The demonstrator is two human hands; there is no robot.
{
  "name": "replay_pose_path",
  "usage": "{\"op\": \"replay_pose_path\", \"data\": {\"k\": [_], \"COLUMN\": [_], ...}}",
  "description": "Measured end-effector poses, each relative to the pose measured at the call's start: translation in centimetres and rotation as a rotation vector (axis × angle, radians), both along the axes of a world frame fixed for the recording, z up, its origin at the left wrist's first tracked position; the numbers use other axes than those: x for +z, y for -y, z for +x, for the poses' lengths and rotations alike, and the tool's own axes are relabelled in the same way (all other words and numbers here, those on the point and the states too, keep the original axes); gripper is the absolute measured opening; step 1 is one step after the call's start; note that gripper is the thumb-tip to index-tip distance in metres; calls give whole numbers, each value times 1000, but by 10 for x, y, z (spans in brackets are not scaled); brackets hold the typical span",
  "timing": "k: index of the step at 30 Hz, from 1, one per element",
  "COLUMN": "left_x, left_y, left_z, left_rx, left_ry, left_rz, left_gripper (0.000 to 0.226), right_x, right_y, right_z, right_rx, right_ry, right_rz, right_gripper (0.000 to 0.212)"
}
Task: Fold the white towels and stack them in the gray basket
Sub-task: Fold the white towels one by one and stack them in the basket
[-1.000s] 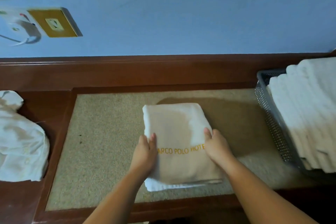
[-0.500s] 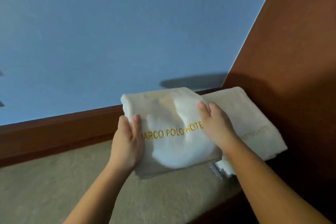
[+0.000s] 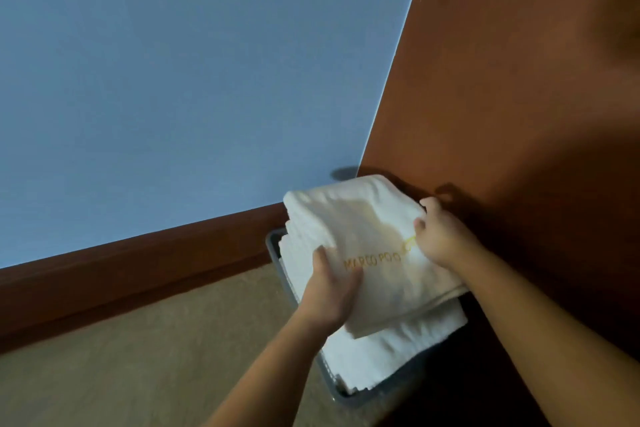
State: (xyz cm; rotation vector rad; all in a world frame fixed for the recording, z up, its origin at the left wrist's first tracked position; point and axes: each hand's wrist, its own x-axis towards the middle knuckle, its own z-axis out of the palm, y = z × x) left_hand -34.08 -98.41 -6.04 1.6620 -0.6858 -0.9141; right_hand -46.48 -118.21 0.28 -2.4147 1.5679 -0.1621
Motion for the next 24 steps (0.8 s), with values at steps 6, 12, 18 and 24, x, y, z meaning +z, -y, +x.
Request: {"op": "replay_pose_path", "data": {"k": [6, 12, 18, 24], "left_x": [-32, -22, -35, 3], "left_y": [-3, 7, -7, 20], "left_z": [-41, -67, -69, 0], "left_rx": [34, 20, 30, 166], "left_ry": [28, 49, 124, 771], "left_rz": [70, 97, 220, 203], "left_gripper": [75, 71, 75, 110], "right_x": [-57, -47, -67, -48], "right_y": [4, 12, 0, 19], "right_z": [-31, -30, -39, 20], "right_rx": [9, 110, 112, 389], "right_ry": [-37, -107, -156, 90], "right_rz": [59, -290, -236, -228], "right_gripper": [57, 69, 72, 59]}}
